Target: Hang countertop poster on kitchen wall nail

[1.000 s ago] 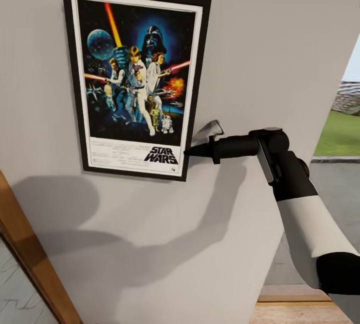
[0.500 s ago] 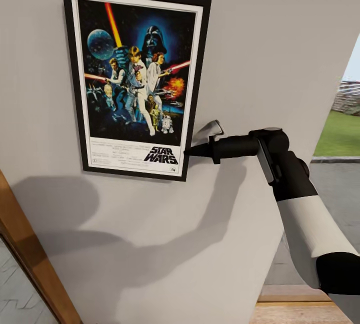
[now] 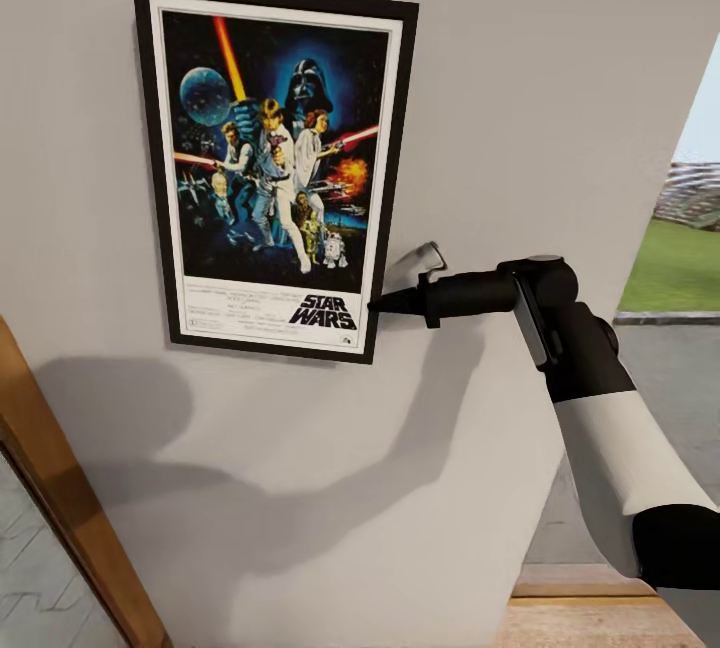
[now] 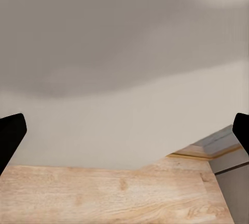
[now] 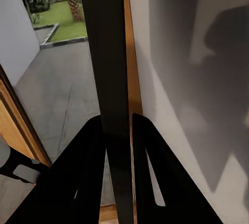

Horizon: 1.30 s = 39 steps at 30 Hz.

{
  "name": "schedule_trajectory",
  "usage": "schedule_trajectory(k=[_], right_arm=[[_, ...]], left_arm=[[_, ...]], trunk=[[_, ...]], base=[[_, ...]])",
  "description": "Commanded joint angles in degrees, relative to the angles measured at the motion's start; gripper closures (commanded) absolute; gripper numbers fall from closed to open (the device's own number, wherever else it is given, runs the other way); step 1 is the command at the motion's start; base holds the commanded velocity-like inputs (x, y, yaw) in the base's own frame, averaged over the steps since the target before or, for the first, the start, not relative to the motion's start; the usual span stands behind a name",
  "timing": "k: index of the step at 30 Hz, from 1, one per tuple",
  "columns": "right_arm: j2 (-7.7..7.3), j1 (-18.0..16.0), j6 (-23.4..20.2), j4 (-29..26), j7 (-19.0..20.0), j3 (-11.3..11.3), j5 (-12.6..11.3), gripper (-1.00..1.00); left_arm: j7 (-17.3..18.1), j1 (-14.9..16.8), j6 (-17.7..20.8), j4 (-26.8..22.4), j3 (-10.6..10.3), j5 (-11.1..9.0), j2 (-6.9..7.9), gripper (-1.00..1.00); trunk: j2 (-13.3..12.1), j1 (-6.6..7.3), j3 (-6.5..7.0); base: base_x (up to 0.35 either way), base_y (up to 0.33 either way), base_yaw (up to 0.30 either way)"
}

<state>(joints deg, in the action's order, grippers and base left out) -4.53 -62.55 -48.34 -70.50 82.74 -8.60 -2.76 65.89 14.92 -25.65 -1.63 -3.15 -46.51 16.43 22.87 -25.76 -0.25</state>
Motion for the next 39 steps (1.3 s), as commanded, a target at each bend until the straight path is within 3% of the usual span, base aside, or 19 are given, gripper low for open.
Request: schedule_trajectory(k=[1, 7, 11, 30, 34, 35, 37, 38, 39], right_arm=[[-0.05, 0.0, -0.7, 0.0, 0.0, -0.1, -0.3, 1.0], [-0.04, 0.0, -0.7, 0.0, 0.0, -0.1, -0.3, 1.0], [-0.04, 0.3, -0.5, 0.5, 0.7, 1.0, -0.6, 1.0], [-0.04, 0.3, -0.5, 0.5, 0.8, 1.0, -0.6, 1.0], [-0.04, 0.3, -1.5, 1.3, -0.5, 1.3, 0.0, 1.0], [-2.12, 0.3, 3.3, -1.3, 2.3, -6.3, 0.1, 1.0], [-1.46, 0.3, 2.7, -0.8, 1.6, -5.7, 0.2, 1.0], [-0.04, 0.3, -4.0, 1.6, -5.6, 1.5, 0.2, 1.0], [-0.04, 0.3, -4.1, 1.6, -5.7, 1.5, 0.3, 1.0]], left_arm=[[0.1, 0.0, -0.3, 0.0, -0.3, -0.3, 0.01, -1.0], [0.1, 0.0, -0.3, 0.0, -0.3, -0.3, 0.01, -1.0], [0.1, 0.0, -0.3, 0.0, -0.2, -0.5, -0.15, -1.0], [0.1, 0.0, -0.3, 0.0, -0.2, -0.5, -0.17, -1.0], [0.1, 0.0, -0.3, 0.0, -0.3, -0.4, 0.65, -1.0], [0.1, 0.0, -0.3, 0.0, -0.3, -0.4, 0.85, -1.0], [0.1, 0.0, -0.3, 0.0, -0.3, -0.3, 0.95, -1.0], [0.1, 0.0, -0.3, 0.0, -0.3, -0.3, 0.99, -1.0], [0.1, 0.0, -0.3, 0.0, -0.3, -0.3, 1.01, -1.0]], trunk=[[0.0, -0.02, -0.03], [0.0, -0.02, -0.03], [0.0, -0.02, -0.03], [0.0, -0.02, -0.03], [0.0, -0.02, -0.03], [0.0, -0.02, -0.03], [0.0, -0.02, -0.03], [0.0, -0.02, -0.03], [0.0, -0.02, -0.03]], base=[[-0.006, 0.0, 0.0], [-0.002, 0.0, 0.0], [0.0, 0.0, 0.0], [0.0, 0.0, 0.0], [0.0, 0.0, 0.0], [0.0, 0.0, 0.0], [0.0, 0.0, 0.0], [0.0, 0.0, 0.0], [0.0, 0.0, 0.0]])
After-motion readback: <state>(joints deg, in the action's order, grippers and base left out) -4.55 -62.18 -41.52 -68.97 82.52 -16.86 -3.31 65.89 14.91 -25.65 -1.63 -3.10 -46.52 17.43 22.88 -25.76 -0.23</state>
